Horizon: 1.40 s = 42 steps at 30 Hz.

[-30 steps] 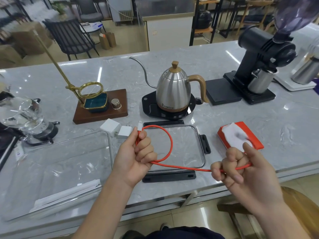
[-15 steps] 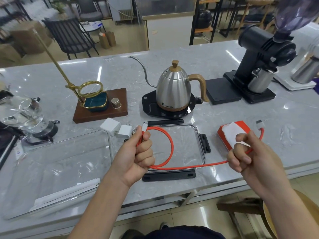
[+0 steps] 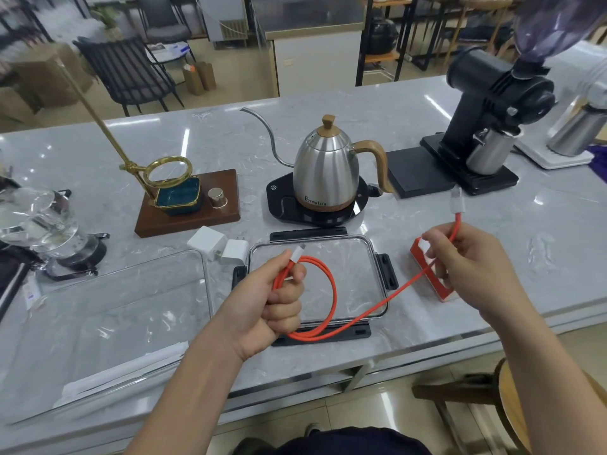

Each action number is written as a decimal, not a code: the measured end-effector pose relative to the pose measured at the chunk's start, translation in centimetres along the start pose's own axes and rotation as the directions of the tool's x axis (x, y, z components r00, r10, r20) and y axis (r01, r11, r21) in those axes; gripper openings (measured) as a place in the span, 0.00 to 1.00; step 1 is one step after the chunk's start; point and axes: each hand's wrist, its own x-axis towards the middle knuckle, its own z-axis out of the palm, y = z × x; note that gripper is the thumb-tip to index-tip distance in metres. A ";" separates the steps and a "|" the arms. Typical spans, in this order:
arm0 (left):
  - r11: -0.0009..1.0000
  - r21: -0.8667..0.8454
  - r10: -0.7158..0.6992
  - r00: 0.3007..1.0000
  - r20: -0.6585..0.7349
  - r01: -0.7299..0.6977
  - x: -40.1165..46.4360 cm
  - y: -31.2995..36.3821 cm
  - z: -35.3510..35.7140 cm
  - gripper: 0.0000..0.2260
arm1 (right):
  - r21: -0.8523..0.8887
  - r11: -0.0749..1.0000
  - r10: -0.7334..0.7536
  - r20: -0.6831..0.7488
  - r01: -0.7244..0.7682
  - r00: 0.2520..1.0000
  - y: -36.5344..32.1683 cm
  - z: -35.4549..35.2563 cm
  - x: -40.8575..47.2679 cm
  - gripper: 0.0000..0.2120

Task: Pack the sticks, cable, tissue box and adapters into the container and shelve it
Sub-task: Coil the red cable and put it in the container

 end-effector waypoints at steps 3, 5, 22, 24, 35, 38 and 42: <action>0.998 0.026 -0.050 0.998 0.040 0.049 0.1 -0.2 0.4 0.17 | -0.119 0.987 -0.114 -0.087 0.104 0.990 -0.6 0.8 0.5 0.03; 0.996 0.053 -0.071 0.995 0.064 0.068 0.1 -0.4 0.8 0.15 | -0.019 0.992 -0.122 -0.115 0.121 0.986 -1.3 1.6 0.6 0.02; 0.988 0.010 -0.155 0.986 0.069 0.154 0.4 -2.0 2.1 0.16 | 0.261 0.929 -0.268 -0.021 0.264 0.963 -4.6 6.6 -1.4 0.08; 0.988 -0.020 -0.149 0.987 0.061 0.150 0.5 -2.2 2.3 0.17 | 0.248 0.916 -0.324 -0.004 0.315 0.946 -4.7 7.0 -2.3 0.09; 0.998 -0.004 -0.056 0.995 -0.081 0.056 0.7 -3.0 3.5 0.14 | 0.116 0.709 -0.703 0.205 0.696 0.681 -2.8 8.7 -5.3 0.16; 0.994 -0.092 -0.065 0.992 -0.104 0.055 0.9 -3.4 3.1 0.16 | 0.074 0.656 -0.738 0.267 0.751 0.619 -2.0 9.0 -5.4 0.16; 0.990 -0.134 -0.063 0.989 -0.136 0.045 1.5 -3.9 2.5 0.12 | 0.017 0.585 -0.773 0.311 0.811 0.552 -1.2 9.4 -5.3 0.13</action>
